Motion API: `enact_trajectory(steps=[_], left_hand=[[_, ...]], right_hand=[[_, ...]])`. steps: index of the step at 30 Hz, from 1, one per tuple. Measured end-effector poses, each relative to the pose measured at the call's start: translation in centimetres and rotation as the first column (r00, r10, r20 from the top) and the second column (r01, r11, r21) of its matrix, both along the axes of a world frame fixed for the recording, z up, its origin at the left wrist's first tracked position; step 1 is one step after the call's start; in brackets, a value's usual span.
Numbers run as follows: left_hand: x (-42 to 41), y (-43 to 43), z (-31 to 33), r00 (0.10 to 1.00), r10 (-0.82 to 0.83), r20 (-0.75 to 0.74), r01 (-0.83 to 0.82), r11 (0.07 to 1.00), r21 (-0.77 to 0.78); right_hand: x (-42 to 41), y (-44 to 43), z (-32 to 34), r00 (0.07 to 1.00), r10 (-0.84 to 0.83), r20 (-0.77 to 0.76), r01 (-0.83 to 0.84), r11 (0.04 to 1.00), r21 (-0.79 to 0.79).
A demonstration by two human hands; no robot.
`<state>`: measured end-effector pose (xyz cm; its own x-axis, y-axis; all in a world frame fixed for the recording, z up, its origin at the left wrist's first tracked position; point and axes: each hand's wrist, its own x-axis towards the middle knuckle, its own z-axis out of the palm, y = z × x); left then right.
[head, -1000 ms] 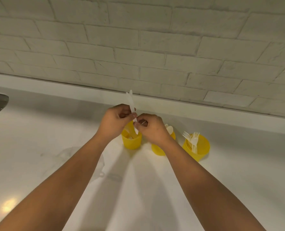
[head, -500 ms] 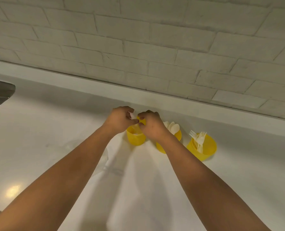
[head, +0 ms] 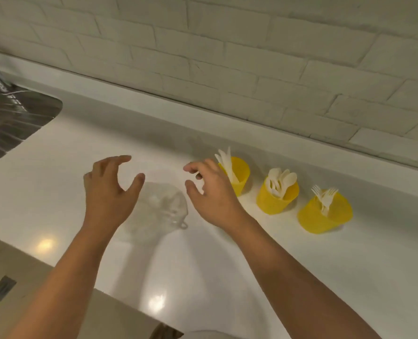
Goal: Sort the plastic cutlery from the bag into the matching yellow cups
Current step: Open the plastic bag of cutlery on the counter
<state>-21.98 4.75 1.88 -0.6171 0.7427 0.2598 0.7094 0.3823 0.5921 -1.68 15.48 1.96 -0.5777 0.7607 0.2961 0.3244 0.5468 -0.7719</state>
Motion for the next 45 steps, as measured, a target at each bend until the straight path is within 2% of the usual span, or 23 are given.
enact_trajectory(steps=[2,4,6,9,12,17,23,30,38,45], left_hand=[[-1.5,-2.0,-1.9,0.996,0.085,-0.019,-0.087,0.974,-0.211],[-1.8,-3.6,-3.9,0.989,0.140,0.054,-0.109,0.916,-0.385],[-1.6,-4.7,-5.6,0.981,0.118,0.151,-0.043,0.904,-0.426],[-1.3,-5.7,-7.5,0.965,0.064,0.255,0.033,0.932,-0.360],[-1.1,-6.2,-8.4,0.944,0.027,0.327,0.063,0.964,-0.260],[-1.1,-5.9,-9.0,0.940,-0.090,0.330,0.167,0.963,-0.213],[1.7,-5.5,-9.1,0.882,-0.306,0.359,0.393,0.898,-0.200],[8.0,-4.5,-10.0,0.776,-0.497,0.388,0.590,0.790,-0.169],[14.9,-3.7,-10.7,0.674,-0.622,0.398,0.719,0.676,-0.162],[20.1,-2.6,-10.4,0.656,-0.647,0.388,0.744,0.641,-0.188]], right_hand=[[-2.5,-1.2,-2.3,0.985,0.102,0.136,-0.091,0.992,-0.085],[-4.5,-1.9,-4.7,0.949,0.163,0.270,-0.126,0.981,-0.149],[-5.9,-2.4,-6.9,0.909,0.194,0.368,-0.130,0.973,-0.192],[-6.7,-2.9,-9.2,0.868,0.185,0.460,-0.105,0.975,-0.195],[-6.5,-3.3,-10.6,0.867,0.142,0.477,-0.082,0.986,-0.145],[-4.7,-4.2,-11.3,0.873,0.072,0.483,-0.044,0.997,-0.069],[1.8,-6.8,-12.0,0.890,-0.100,0.446,0.140,0.988,-0.058],[10.0,-10.6,-12.5,0.874,-0.325,0.361,0.380,0.920,-0.092],[17.0,-13.4,-11.8,0.798,-0.482,0.362,0.559,0.817,-0.146],[22.2,-13.3,-11.8,0.768,-0.524,0.369,0.610,0.773,-0.173]])
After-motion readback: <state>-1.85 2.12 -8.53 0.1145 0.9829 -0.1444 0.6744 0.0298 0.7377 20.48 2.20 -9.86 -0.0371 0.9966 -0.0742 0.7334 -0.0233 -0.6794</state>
